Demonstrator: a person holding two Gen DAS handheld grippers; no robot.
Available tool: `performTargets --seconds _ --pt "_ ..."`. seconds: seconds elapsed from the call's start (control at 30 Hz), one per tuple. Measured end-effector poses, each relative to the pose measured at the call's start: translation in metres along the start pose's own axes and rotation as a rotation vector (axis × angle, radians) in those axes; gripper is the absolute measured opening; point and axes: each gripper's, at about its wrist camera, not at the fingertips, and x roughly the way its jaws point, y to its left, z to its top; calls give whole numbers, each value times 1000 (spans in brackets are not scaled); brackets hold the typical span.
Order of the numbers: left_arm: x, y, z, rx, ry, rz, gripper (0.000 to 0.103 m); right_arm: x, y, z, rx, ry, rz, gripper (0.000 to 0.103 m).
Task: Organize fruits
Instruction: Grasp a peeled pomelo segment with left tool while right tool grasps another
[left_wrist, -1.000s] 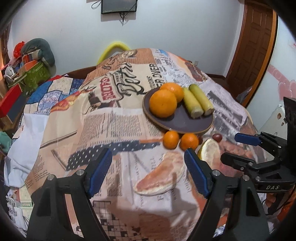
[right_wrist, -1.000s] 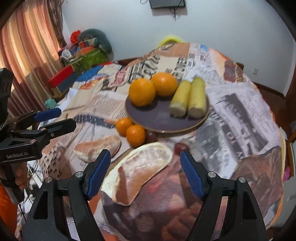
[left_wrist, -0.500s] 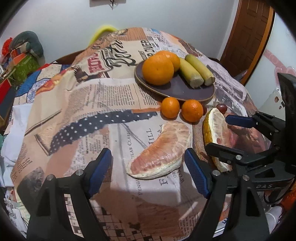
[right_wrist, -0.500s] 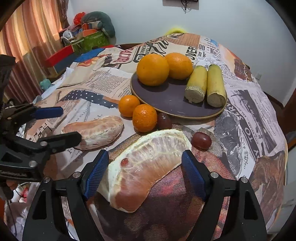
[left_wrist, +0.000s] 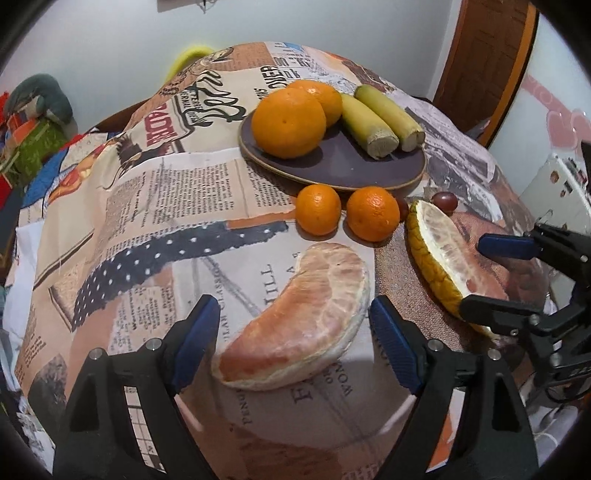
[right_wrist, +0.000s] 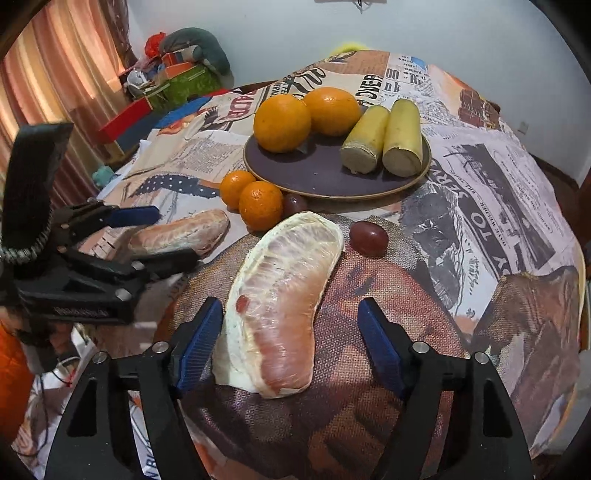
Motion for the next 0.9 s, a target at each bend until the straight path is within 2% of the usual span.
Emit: performTargets --seconds 0.07,0.13,0.23,0.33,0.5,0.63,0.9 --pt "1 -5 0 9 -2 9 83 3 2 2 -10 1 14 58" --pt "-1 -8 0 8 -3 12 77 5 5 2 -20 3 30 51" --pt "-4 -7 -3 -10 5 3 71 3 4 2 -24 5 41 49" --pt "-12 -4 -9 -22 12 -40 65 -1 -2 -2 -16 7 62 46" --pt "-20 -16 -20 15 24 -76 55 -12 -10 -11 -19 10 60 46" --pt "-23 -27 -22 45 24 -58 54 -17 -16 -12 7 18 65 47" --pt "-9 -19 -4 4 27 -75 54 -6 -16 0 31 19 59 48"
